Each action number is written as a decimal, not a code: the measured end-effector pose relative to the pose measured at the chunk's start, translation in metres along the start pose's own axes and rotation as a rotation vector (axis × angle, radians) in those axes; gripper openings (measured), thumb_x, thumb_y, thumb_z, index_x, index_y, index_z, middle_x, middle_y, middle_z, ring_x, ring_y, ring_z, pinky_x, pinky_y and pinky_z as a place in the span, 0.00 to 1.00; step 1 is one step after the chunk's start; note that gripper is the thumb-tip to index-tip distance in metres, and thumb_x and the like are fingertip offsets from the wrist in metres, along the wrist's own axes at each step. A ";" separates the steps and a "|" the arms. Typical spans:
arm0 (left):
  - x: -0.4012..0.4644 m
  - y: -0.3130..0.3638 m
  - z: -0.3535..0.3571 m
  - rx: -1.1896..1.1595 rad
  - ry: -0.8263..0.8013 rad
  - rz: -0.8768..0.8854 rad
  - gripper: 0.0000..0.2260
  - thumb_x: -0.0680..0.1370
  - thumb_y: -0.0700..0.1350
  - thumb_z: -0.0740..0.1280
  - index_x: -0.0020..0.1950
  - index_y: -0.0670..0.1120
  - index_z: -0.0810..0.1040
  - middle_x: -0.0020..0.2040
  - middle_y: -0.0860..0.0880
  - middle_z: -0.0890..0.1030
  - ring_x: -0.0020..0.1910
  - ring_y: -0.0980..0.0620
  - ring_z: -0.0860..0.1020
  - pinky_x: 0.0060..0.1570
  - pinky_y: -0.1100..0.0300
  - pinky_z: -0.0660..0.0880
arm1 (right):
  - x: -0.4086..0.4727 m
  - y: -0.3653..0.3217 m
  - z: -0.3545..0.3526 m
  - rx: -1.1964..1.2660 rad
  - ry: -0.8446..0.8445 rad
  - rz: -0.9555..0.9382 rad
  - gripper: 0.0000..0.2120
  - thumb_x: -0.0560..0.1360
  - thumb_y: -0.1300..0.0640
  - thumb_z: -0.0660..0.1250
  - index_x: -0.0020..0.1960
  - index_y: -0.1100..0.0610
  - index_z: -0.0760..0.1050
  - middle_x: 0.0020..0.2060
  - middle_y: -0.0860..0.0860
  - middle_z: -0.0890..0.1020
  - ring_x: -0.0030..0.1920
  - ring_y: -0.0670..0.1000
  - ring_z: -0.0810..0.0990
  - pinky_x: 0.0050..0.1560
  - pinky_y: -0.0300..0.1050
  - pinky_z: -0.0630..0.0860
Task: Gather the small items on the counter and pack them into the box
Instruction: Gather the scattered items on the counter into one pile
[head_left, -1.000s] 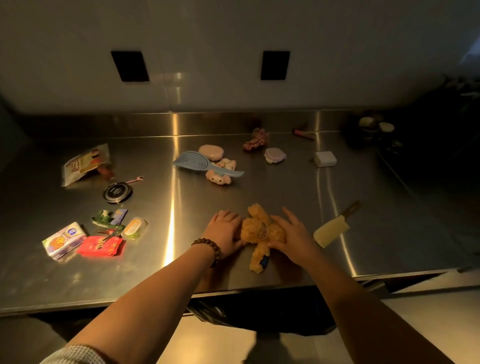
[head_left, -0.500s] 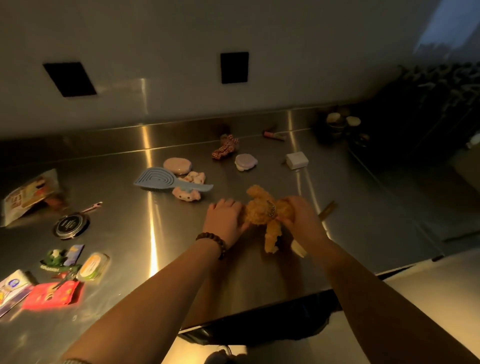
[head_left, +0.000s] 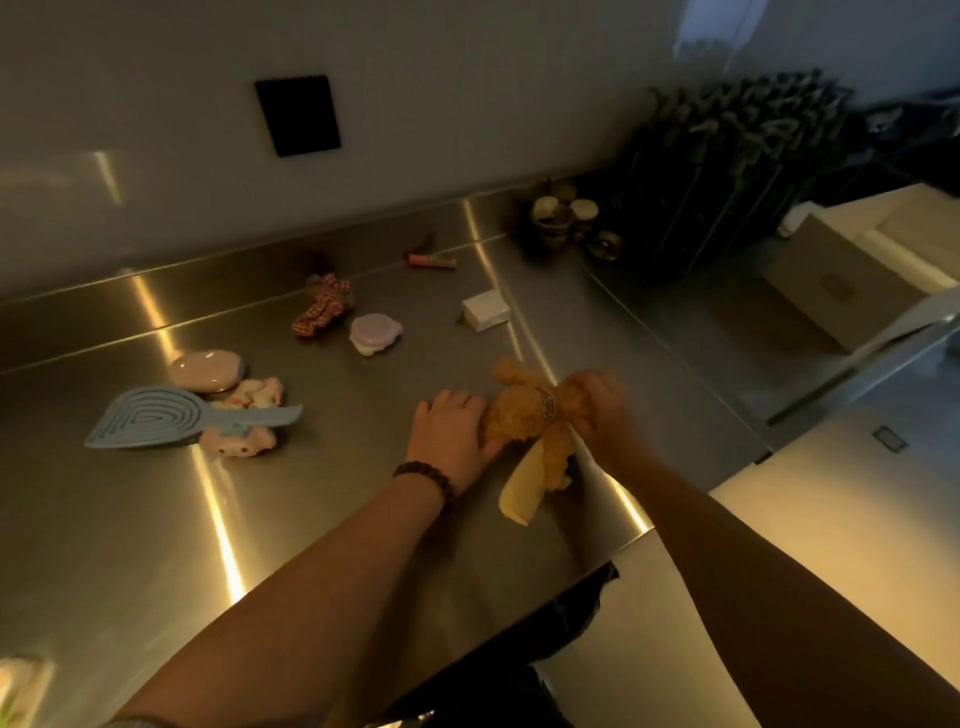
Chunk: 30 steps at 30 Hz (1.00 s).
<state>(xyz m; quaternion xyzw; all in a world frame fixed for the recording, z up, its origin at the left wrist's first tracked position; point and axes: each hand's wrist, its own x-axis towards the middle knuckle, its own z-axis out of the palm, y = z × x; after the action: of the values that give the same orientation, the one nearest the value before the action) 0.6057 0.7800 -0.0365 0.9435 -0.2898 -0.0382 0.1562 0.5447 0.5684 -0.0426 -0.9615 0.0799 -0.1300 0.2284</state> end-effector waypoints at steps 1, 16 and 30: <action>0.006 0.004 0.002 -0.006 0.012 -0.003 0.21 0.76 0.60 0.62 0.64 0.50 0.71 0.61 0.48 0.74 0.61 0.48 0.69 0.60 0.51 0.64 | 0.005 0.006 -0.002 0.003 0.008 -0.001 0.16 0.73 0.55 0.67 0.60 0.55 0.72 0.55 0.53 0.76 0.52 0.51 0.74 0.52 0.52 0.76; 0.056 0.059 0.046 -0.005 0.021 -0.298 0.27 0.77 0.61 0.59 0.71 0.48 0.63 0.70 0.45 0.66 0.68 0.45 0.64 0.67 0.50 0.62 | 0.068 0.072 -0.005 -0.135 -0.218 -0.074 0.24 0.76 0.51 0.62 0.71 0.49 0.63 0.73 0.54 0.61 0.72 0.56 0.59 0.72 0.55 0.58; 0.017 0.059 0.085 0.125 -0.106 -0.275 0.46 0.70 0.75 0.45 0.75 0.49 0.31 0.75 0.46 0.31 0.74 0.46 0.32 0.73 0.42 0.40 | 0.048 0.046 0.016 -0.444 -0.282 -0.370 0.33 0.74 0.34 0.55 0.75 0.44 0.53 0.74 0.54 0.60 0.74 0.57 0.56 0.68 0.71 0.34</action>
<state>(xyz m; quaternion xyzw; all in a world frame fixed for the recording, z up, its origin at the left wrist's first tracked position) 0.5746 0.7008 -0.0981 0.9788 -0.1675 -0.0909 0.0747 0.5907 0.5239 -0.0673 -0.9946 -0.1024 -0.0142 -0.0056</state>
